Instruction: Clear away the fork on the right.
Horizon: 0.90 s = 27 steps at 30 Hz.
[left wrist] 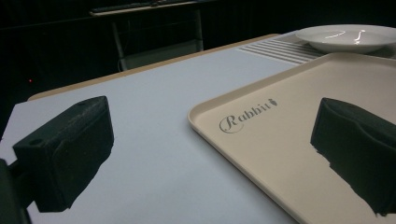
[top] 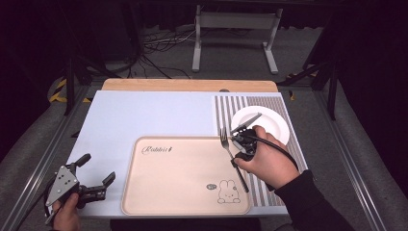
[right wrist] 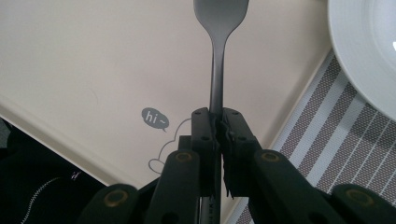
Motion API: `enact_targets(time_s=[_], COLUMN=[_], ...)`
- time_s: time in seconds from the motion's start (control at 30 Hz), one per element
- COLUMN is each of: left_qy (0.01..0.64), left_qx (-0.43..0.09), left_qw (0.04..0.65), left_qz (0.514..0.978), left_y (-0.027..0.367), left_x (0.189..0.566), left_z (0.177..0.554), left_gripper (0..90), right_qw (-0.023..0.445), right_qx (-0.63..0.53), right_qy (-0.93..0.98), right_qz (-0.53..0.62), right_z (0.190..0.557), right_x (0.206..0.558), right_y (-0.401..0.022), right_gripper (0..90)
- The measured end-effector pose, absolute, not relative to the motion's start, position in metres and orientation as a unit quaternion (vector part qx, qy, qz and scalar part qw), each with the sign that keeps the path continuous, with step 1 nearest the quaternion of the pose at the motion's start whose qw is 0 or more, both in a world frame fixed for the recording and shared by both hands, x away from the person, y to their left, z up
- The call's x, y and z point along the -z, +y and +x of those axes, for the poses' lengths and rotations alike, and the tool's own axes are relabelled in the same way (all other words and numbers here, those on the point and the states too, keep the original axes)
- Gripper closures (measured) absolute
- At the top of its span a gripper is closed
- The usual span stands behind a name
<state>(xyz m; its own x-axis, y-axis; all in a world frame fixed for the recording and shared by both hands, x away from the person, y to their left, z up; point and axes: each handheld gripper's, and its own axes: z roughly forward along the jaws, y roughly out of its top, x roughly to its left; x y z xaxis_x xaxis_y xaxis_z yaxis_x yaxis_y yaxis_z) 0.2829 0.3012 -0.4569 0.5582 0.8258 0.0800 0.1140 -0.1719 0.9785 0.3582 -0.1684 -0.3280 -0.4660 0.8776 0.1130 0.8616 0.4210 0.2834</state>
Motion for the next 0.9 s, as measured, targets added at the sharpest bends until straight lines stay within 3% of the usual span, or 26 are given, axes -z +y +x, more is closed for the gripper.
enact_targets(time_s=[0.9], left_qy=[0.34], left_qx=[-0.325], left_qw=[0.549], left_qz=[0.691], left_y=[0.302], left_x=[0.456], left_z=[0.283], left_gripper=[0.1], right_qw=[-0.002], right_qx=[-0.138], right_qy=[0.791], right_qz=[0.596], right_z=[0.364], right_x=[0.363], right_y=[-0.148], right_gripper=[84.6])
